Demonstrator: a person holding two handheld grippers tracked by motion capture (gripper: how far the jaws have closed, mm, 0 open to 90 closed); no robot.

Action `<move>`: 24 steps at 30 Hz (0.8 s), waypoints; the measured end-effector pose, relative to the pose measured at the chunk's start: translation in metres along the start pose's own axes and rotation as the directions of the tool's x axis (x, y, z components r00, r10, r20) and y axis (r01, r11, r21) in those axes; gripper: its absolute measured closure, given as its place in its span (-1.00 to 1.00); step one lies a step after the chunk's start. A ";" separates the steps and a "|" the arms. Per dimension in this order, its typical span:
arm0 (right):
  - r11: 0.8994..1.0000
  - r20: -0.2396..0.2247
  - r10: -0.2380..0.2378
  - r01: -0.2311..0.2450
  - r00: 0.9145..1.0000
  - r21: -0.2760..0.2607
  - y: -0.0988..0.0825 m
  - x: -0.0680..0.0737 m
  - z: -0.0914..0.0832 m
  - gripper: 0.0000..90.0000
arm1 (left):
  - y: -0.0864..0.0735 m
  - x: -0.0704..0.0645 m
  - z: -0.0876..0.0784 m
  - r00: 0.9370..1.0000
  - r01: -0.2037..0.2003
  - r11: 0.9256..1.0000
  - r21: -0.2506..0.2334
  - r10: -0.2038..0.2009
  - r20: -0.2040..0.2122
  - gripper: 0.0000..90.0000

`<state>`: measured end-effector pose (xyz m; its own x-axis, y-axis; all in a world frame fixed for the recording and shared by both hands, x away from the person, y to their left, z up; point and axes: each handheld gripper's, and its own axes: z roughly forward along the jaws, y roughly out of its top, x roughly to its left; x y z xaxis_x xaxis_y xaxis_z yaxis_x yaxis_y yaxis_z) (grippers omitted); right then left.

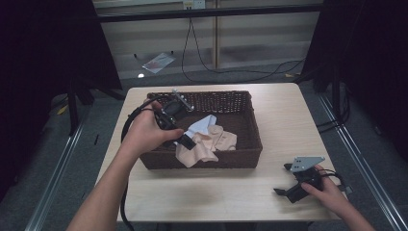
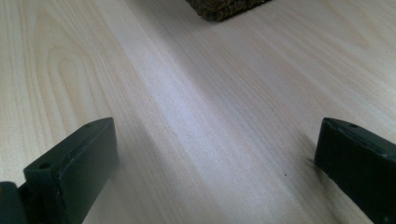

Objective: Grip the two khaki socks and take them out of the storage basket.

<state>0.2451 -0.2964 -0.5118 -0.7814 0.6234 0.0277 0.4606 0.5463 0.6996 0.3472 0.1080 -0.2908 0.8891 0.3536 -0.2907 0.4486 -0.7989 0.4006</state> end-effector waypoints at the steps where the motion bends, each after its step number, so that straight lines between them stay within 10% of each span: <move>1: 1.000 0.000 0.000 0.000 1.000 0.000 0.000 0.000 0.000 -1.00 | -0.002 -0.002 0.003 1.000 -0.001 1.000 -0.008 0.001 0.006 0.87; 24: 1.000 -0.004 -0.008 0.008 1.000 0.000 0.000 0.000 0.000 -1.00 | -0.035 -0.010 0.054 0.999 -0.033 0.999 0.022 0.032 0.030 0.76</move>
<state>0.2453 -0.2969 -0.5118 -0.7867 0.6168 0.0249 0.4546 0.5515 0.6994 0.3179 0.1065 -0.3487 0.8999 0.3133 -0.3035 0.4174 -0.8205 0.3906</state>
